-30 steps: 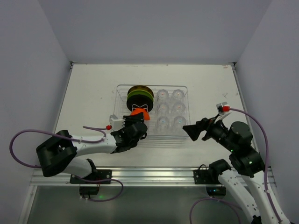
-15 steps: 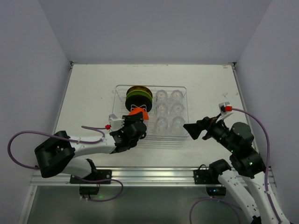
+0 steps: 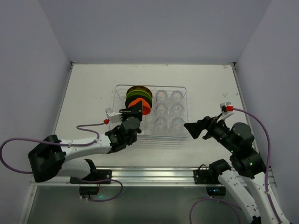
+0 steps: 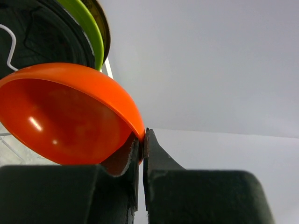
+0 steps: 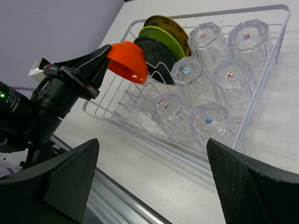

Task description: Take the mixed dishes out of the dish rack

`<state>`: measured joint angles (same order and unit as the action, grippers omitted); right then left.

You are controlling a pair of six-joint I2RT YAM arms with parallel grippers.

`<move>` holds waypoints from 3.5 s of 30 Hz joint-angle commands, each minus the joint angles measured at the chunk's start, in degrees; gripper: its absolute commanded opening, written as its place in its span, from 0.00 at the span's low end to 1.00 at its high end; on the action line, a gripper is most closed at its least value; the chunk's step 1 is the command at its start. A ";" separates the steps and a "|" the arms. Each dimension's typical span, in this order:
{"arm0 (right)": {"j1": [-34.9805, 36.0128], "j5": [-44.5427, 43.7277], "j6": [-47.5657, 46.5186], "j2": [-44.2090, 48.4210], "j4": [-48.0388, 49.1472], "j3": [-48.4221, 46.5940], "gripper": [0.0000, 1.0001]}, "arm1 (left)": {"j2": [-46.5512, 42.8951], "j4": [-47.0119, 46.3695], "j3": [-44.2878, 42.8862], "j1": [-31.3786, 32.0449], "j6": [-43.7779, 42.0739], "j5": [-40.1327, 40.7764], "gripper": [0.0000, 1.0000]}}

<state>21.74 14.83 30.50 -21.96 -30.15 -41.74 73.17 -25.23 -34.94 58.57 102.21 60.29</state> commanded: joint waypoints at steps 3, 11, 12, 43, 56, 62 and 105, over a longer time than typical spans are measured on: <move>-0.03 -2.00 -0.53 0.69 0.09 -0.98 0.99 | -3.37 -0.96 -1.10 0.06 -5.10 4.31 0.00; -0.03 -2.79 -0.62 1.65 -0.70 -2.38 0.99 | -9.35 -4.82 -6.01 0.41 -39.32 -3.59 0.00; -0.03 -3.14 -0.53 2.09 -0.70 -2.56 0.99 | -10.31 -4.22 -8.45 0.41 -46.85 -5.43 0.00; 6.80 2.95 -7.64 -29.18 -22.22 -30.33 0.98 | 0.82 70.85 -38.10 22.03 -100.71 -52.31 0.00; 31.51 -11.31 -9.15 -40.79 -29.61 -28.22 0.70 | 9.62 76.82 -42.13 26.77 -105.82 -52.65 0.00; 36.27 -15.70 -8.97 -46.25 -29.35 -28.31 0.64 | 10.51 78.32 -43.90 28.71 -104.76 -51.42 0.00; -21.45 -5.94 3.06 -54.55 5.89 -26.02 0.00 | -9.18 63.85 -38.25 2.27 -90.55 -6.61 1.00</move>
<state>6.52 6.92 26.46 -69.58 -35.40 -67.20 65.08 31.51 -67.55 64.82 1.39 43.31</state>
